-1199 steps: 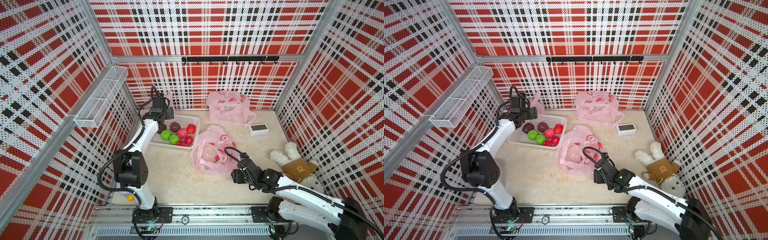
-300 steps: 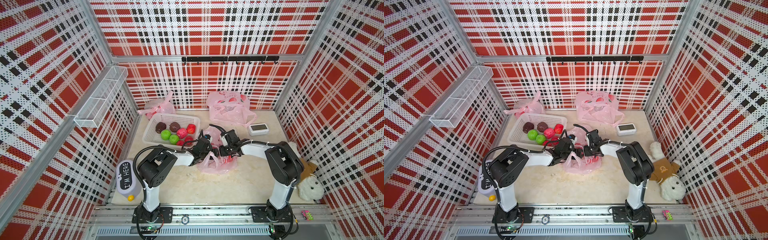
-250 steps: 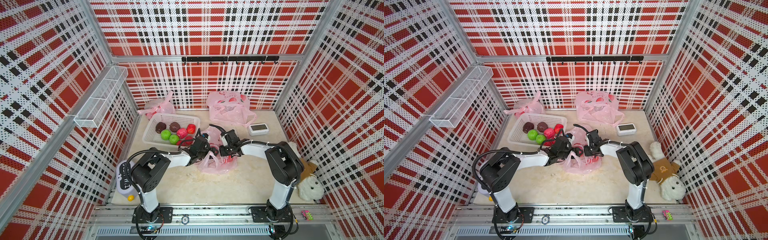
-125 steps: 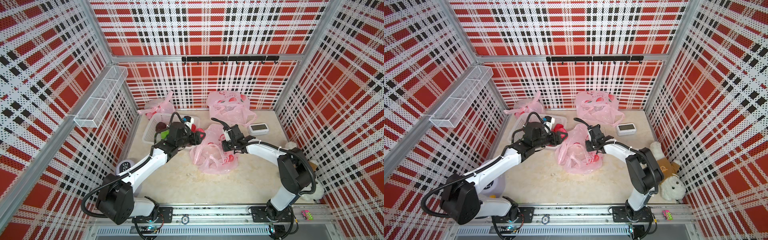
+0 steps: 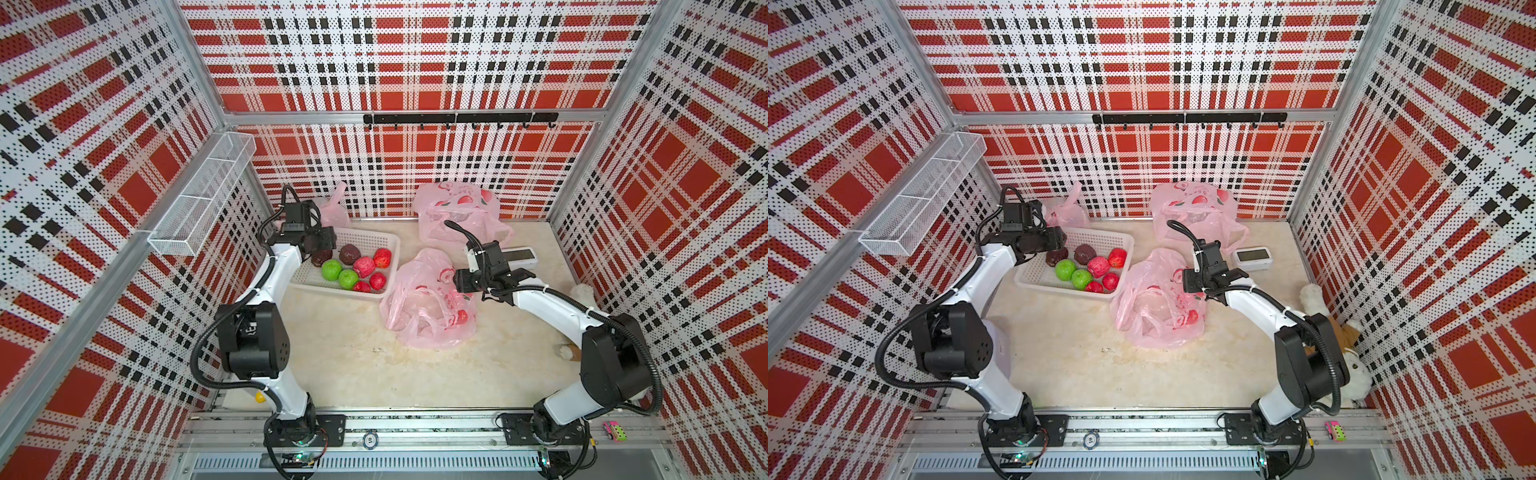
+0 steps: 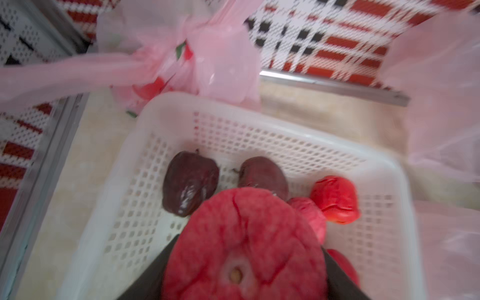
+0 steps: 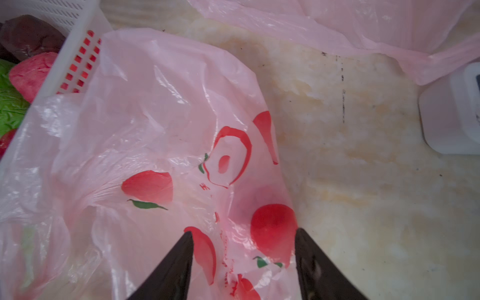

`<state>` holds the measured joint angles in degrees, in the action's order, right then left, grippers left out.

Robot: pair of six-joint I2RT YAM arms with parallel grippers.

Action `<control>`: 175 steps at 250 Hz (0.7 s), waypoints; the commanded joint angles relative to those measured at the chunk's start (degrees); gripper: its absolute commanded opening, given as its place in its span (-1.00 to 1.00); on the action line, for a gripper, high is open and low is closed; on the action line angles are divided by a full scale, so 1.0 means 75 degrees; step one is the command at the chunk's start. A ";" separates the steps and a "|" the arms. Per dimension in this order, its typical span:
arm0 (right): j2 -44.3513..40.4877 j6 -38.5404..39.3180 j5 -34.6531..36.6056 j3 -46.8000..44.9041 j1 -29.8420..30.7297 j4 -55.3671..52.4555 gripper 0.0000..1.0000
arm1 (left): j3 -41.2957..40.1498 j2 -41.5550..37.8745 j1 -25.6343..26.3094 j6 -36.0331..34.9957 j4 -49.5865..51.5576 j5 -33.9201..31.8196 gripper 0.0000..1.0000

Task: Untie the knot of a plastic bag & take out the apple
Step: Place the apple in the basket.

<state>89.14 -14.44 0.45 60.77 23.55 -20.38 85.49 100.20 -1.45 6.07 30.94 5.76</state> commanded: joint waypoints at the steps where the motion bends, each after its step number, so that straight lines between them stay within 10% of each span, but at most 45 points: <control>1: -0.0272 -0.0137 -0.0228 -0.0298 -0.0104 0.0395 0.29 | 0.0250 0.0429 -0.0180 -0.0669 0.0834 -0.0768 0.33; 126: 0.0623 0.0014 -0.0376 0.0388 -0.0492 -0.0130 0.47 | 0.0032 -0.0196 -0.0046 -0.0989 0.0905 -0.1388 0.68; 175: 0.1417 0.0122 -0.0553 0.1153 -0.0515 -0.0305 0.50 | -0.0751 -0.1278 0.1269 -0.0933 0.0661 -0.0784 0.60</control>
<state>96.05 -14.57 -2.04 64.88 19.84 -22.70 83.13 96.64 0.91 -0.49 36.93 -3.16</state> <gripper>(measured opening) 0.747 0.805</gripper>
